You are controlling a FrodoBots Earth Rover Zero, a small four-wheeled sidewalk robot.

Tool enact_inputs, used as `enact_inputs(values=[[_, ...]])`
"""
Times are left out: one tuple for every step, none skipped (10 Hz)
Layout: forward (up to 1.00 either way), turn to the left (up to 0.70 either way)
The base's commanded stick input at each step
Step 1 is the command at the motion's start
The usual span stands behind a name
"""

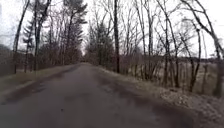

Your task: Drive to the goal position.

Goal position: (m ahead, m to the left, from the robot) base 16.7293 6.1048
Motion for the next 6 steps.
enact_inputs(values=[[0.85,0.00],[0.85,0.00],[0.85,0.00],[0.85,0.24],[0.85,0.28],[0.85,0.32]])
